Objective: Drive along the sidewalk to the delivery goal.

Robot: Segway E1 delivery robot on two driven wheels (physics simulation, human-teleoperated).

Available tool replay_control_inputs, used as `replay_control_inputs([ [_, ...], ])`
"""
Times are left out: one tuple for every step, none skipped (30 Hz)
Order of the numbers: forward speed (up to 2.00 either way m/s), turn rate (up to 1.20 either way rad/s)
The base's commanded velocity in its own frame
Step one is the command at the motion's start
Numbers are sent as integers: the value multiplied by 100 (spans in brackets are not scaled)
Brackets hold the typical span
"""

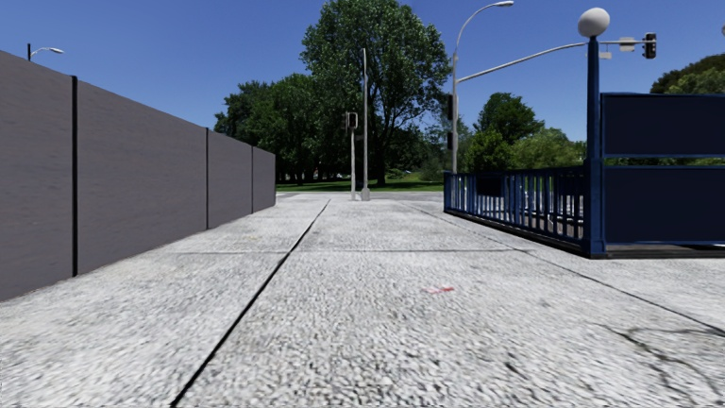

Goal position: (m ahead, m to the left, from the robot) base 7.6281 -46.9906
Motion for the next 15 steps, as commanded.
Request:
replay_control_inputs([
  [200,0],
  [200,0],
  [200,0],
  [200,0],
  [200,0],
  [200,0],
  [200,0],
  [200,0],
  [200,0],
  [200,0],
  [200,0],
  [200,0],
  [200,0],
  [200,0],
  [200,0],
])
